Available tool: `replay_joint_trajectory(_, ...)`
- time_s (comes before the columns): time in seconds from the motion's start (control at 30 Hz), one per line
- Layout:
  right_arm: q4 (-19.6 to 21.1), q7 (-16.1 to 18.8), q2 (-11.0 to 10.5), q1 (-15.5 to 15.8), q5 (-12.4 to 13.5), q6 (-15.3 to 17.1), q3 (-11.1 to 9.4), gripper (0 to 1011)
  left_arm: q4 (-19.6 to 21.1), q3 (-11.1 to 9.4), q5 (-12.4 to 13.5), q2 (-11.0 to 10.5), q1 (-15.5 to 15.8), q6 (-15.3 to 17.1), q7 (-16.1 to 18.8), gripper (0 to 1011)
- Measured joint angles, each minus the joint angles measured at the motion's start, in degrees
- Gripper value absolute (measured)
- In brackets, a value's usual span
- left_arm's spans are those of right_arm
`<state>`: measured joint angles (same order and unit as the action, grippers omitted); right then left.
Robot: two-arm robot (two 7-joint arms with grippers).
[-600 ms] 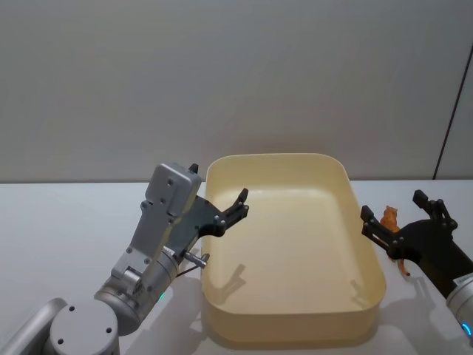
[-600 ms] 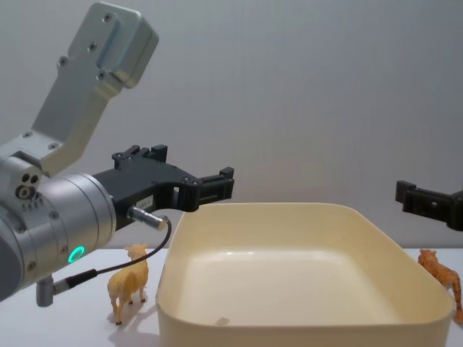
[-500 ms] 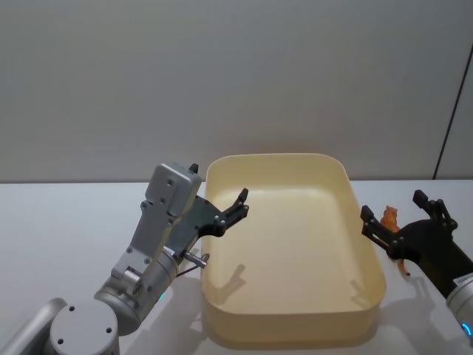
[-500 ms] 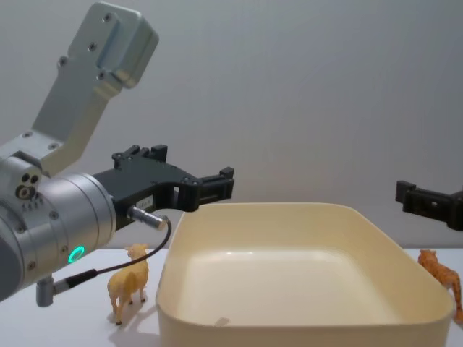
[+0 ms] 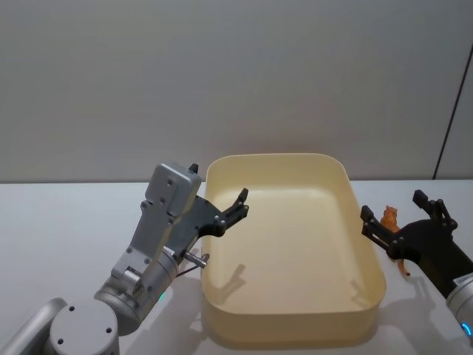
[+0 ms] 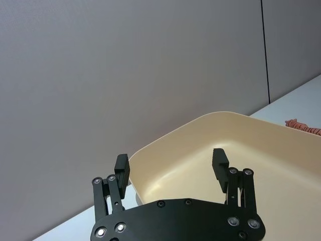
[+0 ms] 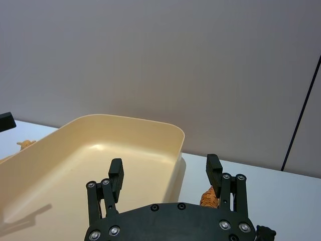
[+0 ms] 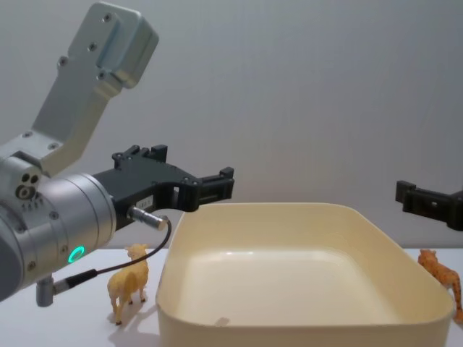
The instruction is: Pick up the toy alternately with two hands and place it into the central storage box.
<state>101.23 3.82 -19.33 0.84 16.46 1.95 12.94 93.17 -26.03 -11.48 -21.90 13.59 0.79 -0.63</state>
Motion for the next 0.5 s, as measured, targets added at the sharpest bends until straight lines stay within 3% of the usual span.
replay_joint_trajectory(0.5, 0.00, 0.00, 0.00, 0.00, 0.00, 0.00, 0.00, 1001, 0.00, 0.00, 0.00, 0.00, 0.00, 0.00, 0.00, 1001)
